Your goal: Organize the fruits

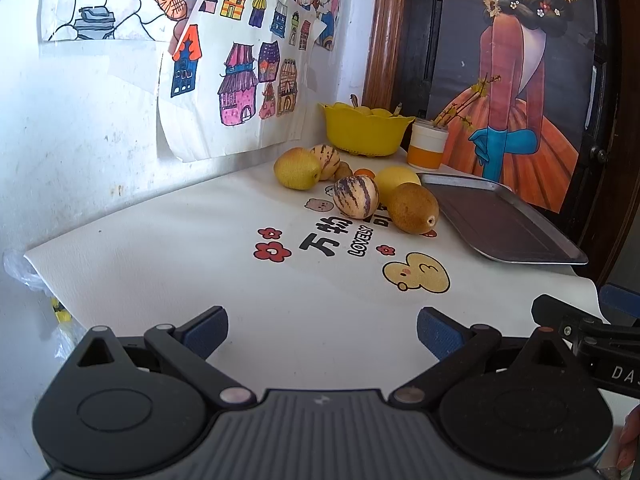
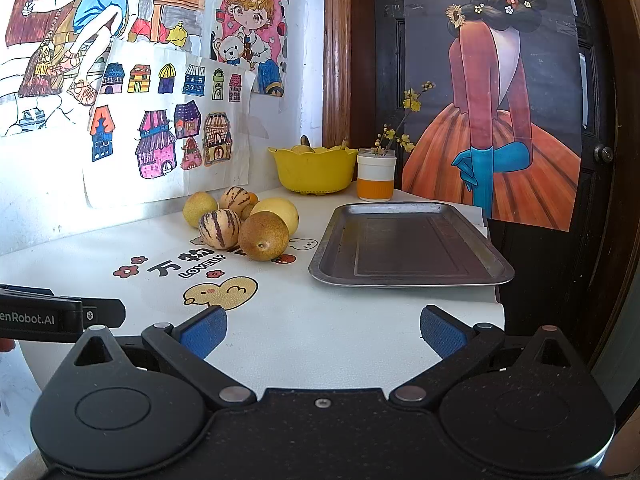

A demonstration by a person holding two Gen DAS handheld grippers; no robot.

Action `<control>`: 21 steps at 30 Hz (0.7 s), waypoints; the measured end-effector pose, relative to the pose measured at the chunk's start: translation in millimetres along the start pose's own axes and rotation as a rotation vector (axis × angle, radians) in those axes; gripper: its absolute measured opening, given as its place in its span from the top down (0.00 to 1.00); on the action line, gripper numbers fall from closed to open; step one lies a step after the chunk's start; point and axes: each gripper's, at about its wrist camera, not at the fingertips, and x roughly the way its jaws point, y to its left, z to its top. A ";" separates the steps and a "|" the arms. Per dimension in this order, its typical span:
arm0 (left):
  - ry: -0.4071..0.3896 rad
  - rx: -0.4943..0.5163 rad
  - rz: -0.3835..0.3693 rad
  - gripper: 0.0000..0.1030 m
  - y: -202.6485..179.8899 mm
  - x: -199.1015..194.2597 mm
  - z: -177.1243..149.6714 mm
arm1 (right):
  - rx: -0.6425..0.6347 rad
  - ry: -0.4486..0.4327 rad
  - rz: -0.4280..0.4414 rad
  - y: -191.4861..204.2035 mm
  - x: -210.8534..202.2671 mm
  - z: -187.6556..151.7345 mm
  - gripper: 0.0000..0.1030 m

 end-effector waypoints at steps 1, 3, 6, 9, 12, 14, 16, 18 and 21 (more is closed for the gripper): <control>0.001 -0.001 0.000 0.00 0.3 0.4 0.7 | 0.000 0.000 0.000 0.0 0.0 0.0 0.00; 0.005 -0.002 0.001 0.00 0.4 0.2 0.8 | 0.000 -0.001 0.000 -0.1 0.1 0.5 0.00; 0.011 -0.002 0.002 0.00 0.3 0.6 1.2 | -0.006 0.001 0.004 -0.5 0.1 2.3 0.00; 0.018 -0.003 0.006 0.00 0.9 0.7 4.4 | 0.000 0.014 0.019 -1.6 1.1 1.4 0.00; 0.013 0.003 0.002 0.00 2.5 -0.1 12.0 | 0.012 0.032 0.040 -5.8 -2.2 11.8 0.00; 0.001 0.014 0.014 0.00 3.8 -0.8 17.6 | 0.020 0.047 0.058 -7.9 0.4 18.3 0.00; -0.012 0.022 0.050 0.00 5.5 0.0 23.3 | 0.025 0.070 0.078 -11.7 0.8 23.6 0.00; -0.015 0.028 0.066 0.00 8.7 3.1 28.8 | 0.009 0.088 0.102 -14.6 2.8 32.5 0.00; -0.002 0.033 0.068 0.00 13.9 10.1 38.9 | -0.081 0.087 0.141 -13.0 6.6 52.3 0.00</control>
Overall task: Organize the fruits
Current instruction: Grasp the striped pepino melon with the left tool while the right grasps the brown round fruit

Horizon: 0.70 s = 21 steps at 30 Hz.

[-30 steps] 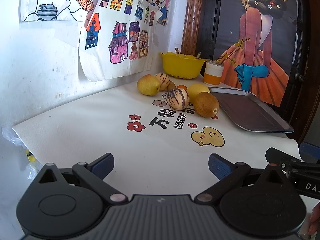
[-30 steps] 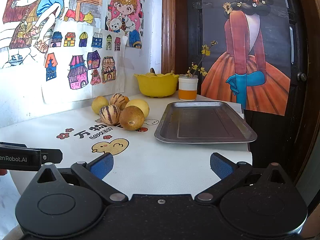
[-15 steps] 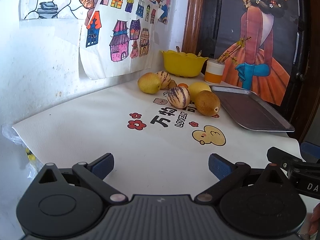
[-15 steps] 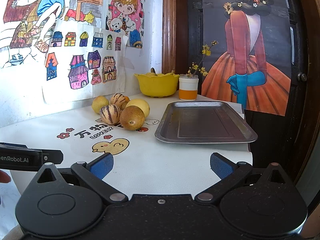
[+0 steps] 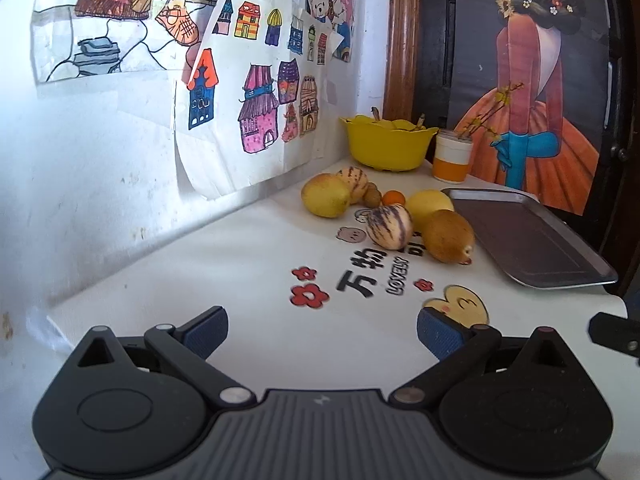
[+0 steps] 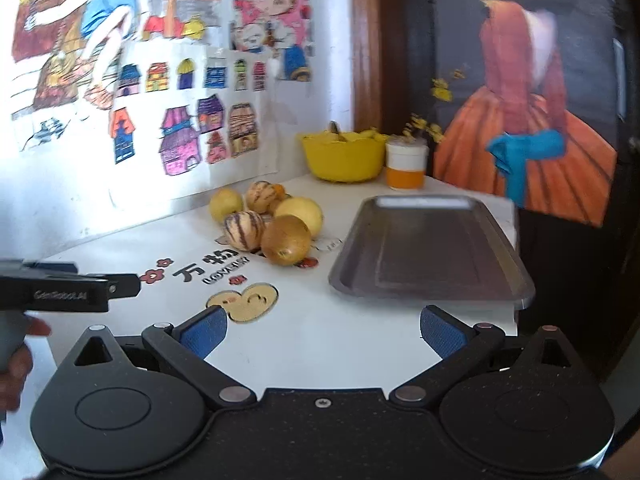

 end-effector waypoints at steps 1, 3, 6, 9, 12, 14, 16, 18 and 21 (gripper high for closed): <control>0.007 0.004 -0.006 0.00 2.2 3.4 5.1 | -0.038 -0.002 0.011 1.5 0.3 7.2 0.00; 0.021 0.009 -0.020 0.00 5.7 9.2 16.4 | -0.122 0.000 0.043 5.1 1.5 26.2 0.00; 0.034 0.006 -0.044 0.00 10.6 17.7 35.5 | -0.202 -0.019 0.096 7.5 4.4 58.2 0.00; 0.036 0.008 -0.066 0.00 12.2 25.3 55.4 | -0.209 -0.028 0.154 7.5 12.7 89.2 0.00; 0.017 0.010 -0.078 0.00 12.3 32.9 78.8 | -0.204 -0.007 0.207 4.2 30.2 112.0 0.00; 0.019 0.014 -0.103 0.00 9.8 41.8 93.2 | -0.229 0.014 0.222 4.6 46.7 116.2 0.00; 0.029 0.020 -0.127 0.00 5.8 53.8 103.9 | -0.269 0.037 0.231 7.1 66.0 114.8 0.00; 0.049 0.034 -0.154 0.00 0.6 68.0 109.5 | -0.293 0.072 0.244 8.8 85.9 108.9 0.00; 0.100 0.044 -0.197 0.01 -6.1 91.7 113.5 | -0.311 0.140 0.284 10.4 115.3 95.7 0.01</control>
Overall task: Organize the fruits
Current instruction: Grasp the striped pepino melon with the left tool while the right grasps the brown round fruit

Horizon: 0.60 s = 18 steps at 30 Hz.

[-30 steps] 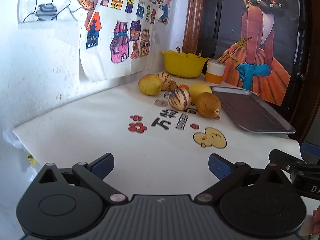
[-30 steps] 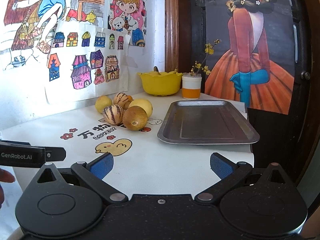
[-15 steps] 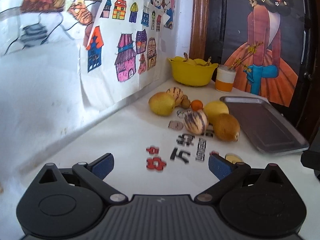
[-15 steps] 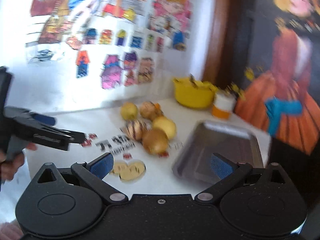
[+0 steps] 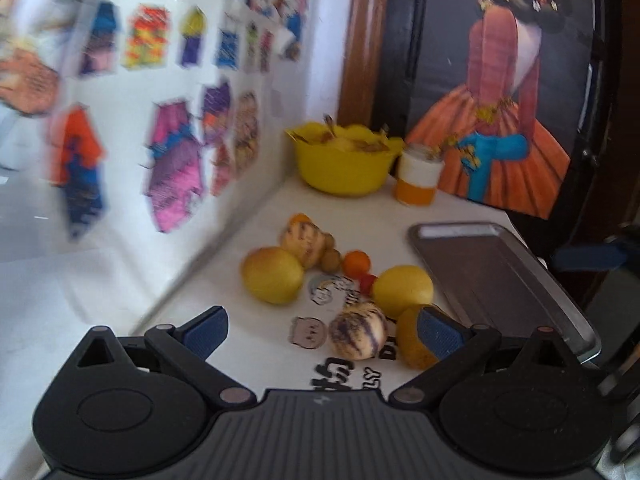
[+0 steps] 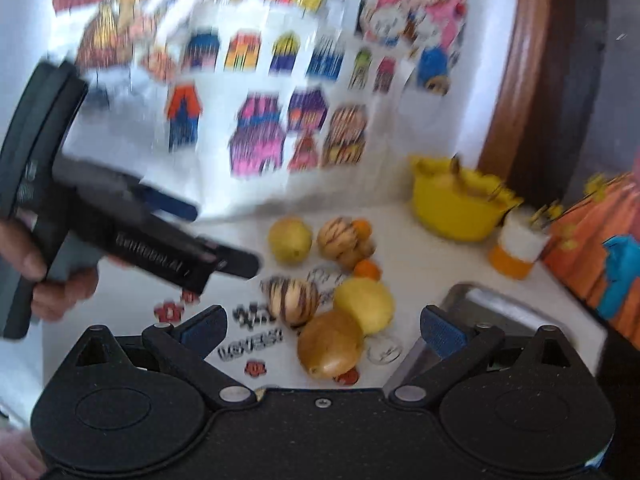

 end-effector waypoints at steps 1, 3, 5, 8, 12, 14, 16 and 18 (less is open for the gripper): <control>0.020 -0.002 -0.017 0.01 -0.5 8.7 0.3 | -0.004 0.013 0.007 -0.8 8.8 -2.9 0.01; 0.054 -0.008 -0.041 0.01 -0.8 24.4 0.1 | -0.009 0.037 0.017 -2.0 24.4 -9.0 0.01; 0.084 -0.012 -0.049 0.01 -1.4 38.1 -3.3 | 0.000 0.051 0.025 -5.6 36.9 -13.9 0.03; 0.112 -0.020 -0.048 0.01 -0.8 54.8 -6.2 | 0.029 0.068 0.044 -12.2 54.3 -18.2 0.08; 0.130 -0.055 -0.068 0.09 3.6 68.8 -7.0 | 0.050 0.083 0.059 -17.7 71.0 -22.4 0.14; 0.145 -0.070 -0.085 0.13 5.8 74.6 -8.0 | 0.054 0.087 0.067 -18.7 77.2 -23.2 0.17; 0.159 -0.073 -0.099 0.18 5.5 80.2 -9.3 | 0.058 0.092 0.073 -18.9 81.0 -23.9 0.20; 0.172 -0.079 -0.104 0.22 5.8 84.1 -10.2 | 0.063 0.095 0.079 -19.6 84.0 -24.6 0.23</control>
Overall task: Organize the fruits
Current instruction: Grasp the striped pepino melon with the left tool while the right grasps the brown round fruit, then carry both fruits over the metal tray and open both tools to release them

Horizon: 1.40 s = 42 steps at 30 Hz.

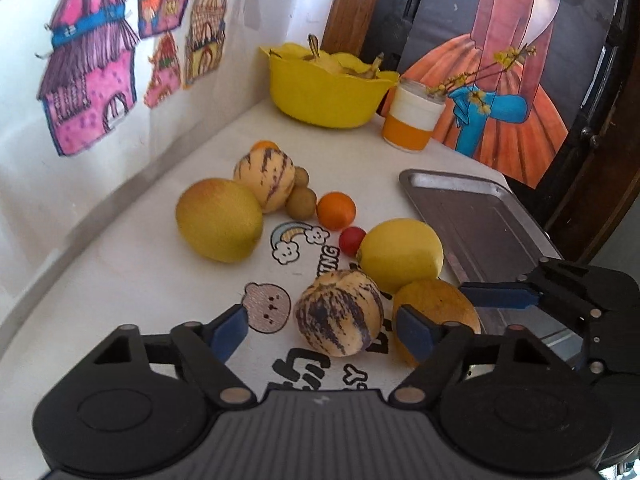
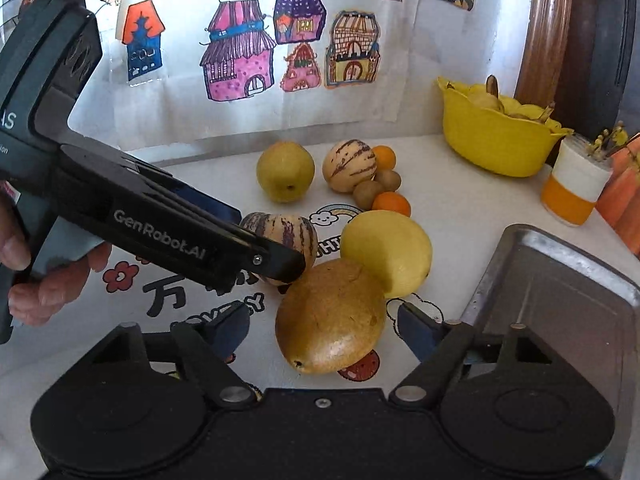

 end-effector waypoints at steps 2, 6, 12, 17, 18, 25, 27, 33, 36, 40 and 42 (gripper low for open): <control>0.012 -0.012 -0.003 0.25 0.7 4.8 1.3 | 0.006 0.000 0.003 -1.2 1.3 -0.5 0.25; 0.016 -0.025 -0.006 0.31 2.1 10.0 2.8 | 0.047 -0.003 0.010 -4.9 3.4 0.5 0.33; 0.029 -0.029 -0.017 0.47 -3.6 11.3 4.4 | 0.077 -0.018 0.000 -8.2 0.4 -0.8 0.41; 0.045 -0.025 0.015 0.47 -11.6 8.9 4.3 | 0.123 -0.028 0.036 -13.4 -11.1 -10.4 0.41; 0.050 -0.027 0.017 0.47 -12.6 7.6 3.6 | 0.135 -0.027 0.047 -14.5 -14.7 -13.2 0.41; 0.033 -0.014 0.029 0.47 -30.4 -10.1 5.9 | 0.239 -0.056 0.135 -23.4 -48.5 -30.3 0.41; 0.014 -0.023 0.016 0.47 -36.9 -15.1 10.6 | 0.255 -0.080 0.138 -26.8 -60.6 -31.2 0.41; -0.035 -0.066 -0.039 0.47 -59.5 -14.8 34.6 | 0.306 -0.172 0.060 -53.9 -91.5 -32.3 0.41; -0.074 -0.054 -0.051 0.47 -75.3 -4.4 47.2 | 0.357 -0.214 -0.007 -77.5 -95.7 -34.4 0.41; -0.086 -0.073 -0.081 0.47 -92.5 20.5 62.4 | 0.398 -0.258 -0.116 -109.8 -95.2 -40.4 0.41; -0.089 -0.072 -0.095 0.47 -101.4 36.6 68.7 | 0.426 -0.266 -0.151 -125.8 -92.2 -46.5 0.41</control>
